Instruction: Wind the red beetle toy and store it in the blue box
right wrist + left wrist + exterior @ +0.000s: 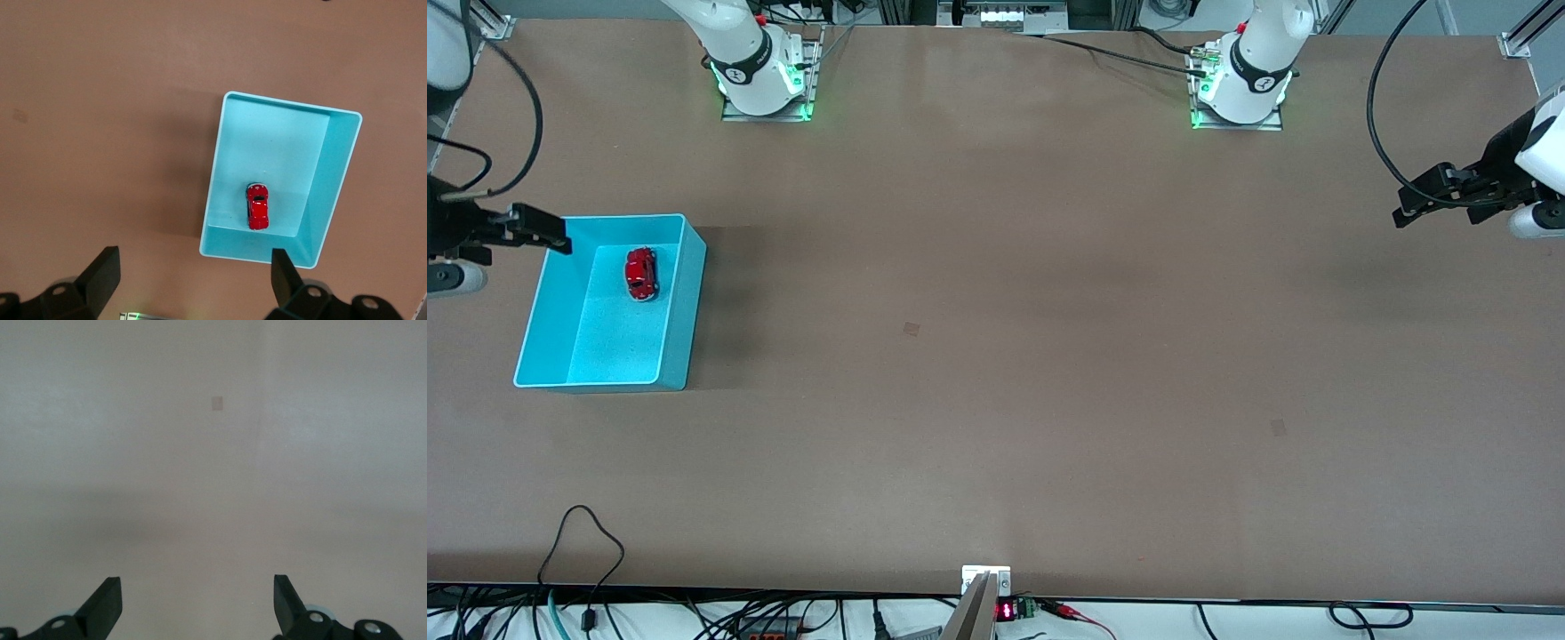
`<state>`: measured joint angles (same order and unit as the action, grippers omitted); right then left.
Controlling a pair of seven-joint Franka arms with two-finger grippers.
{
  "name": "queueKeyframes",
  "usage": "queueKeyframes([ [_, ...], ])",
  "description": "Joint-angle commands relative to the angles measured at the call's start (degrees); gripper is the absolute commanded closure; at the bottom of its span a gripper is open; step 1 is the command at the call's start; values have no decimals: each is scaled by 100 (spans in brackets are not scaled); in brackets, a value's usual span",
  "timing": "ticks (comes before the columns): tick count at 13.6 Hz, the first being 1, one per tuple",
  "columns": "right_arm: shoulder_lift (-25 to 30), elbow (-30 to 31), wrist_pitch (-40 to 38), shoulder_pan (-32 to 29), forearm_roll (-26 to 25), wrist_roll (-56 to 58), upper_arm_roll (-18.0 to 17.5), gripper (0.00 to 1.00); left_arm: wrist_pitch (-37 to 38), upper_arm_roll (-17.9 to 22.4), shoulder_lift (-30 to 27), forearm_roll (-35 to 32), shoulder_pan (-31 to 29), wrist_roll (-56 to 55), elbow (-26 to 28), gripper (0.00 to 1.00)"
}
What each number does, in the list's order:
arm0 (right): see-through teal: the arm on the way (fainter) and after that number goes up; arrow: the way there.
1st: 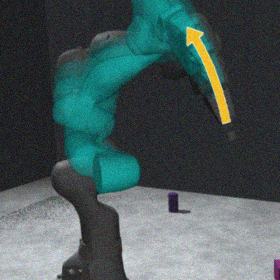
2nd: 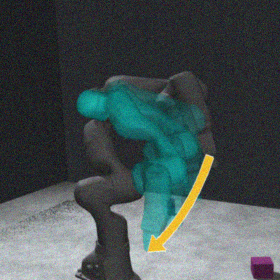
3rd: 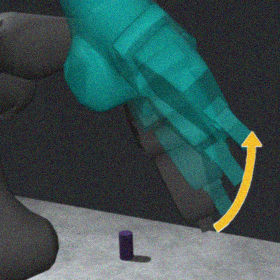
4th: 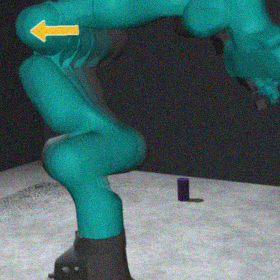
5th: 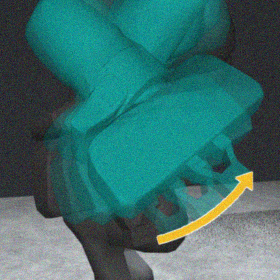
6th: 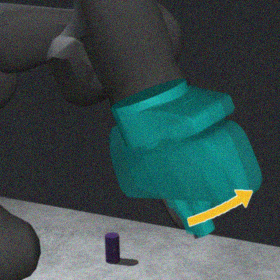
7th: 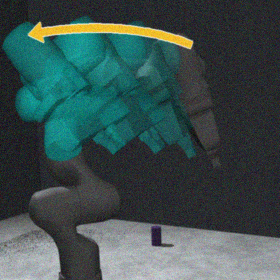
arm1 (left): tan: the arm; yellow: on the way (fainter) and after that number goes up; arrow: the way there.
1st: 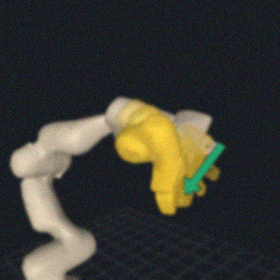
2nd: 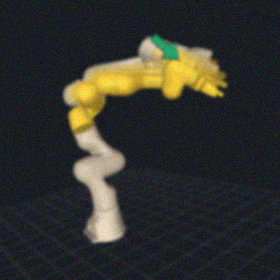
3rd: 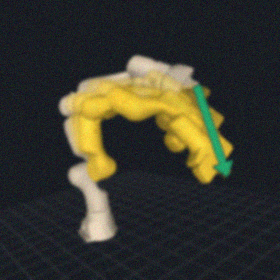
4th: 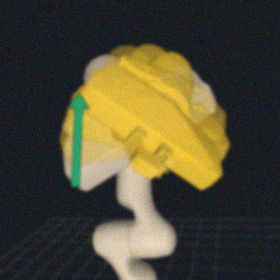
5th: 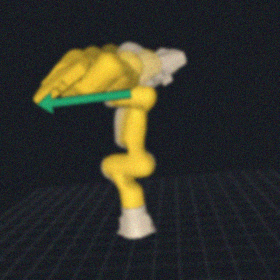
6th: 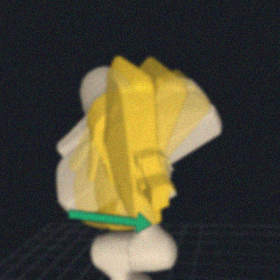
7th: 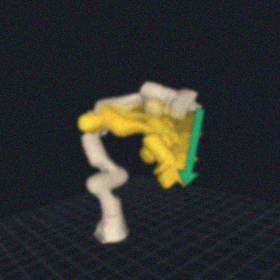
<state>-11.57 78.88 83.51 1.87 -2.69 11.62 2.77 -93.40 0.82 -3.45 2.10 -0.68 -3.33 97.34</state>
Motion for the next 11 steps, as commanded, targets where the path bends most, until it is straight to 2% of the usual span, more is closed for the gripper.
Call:
queueKeyframes([
  [1, 6, -110, -107, -38, 58, -29, -22, 0, -47, -12, -68, 36, 33, 8, -4, 0],
  [4, 67, -66, -37, -38, 58, -46, -13, 0, -249, -65, -59, 28, 33, 8, -13, 0],
  [8, 296, 364, 25, -55, 49, -55, 22, 0, -258, -65, -59, 10, -2, 17, -13, 0],
  [11, 296, 365, 34, -64, 49, -55, 31, 0, -249, -56, -59, 10, -11, 17, 13, 0],
])
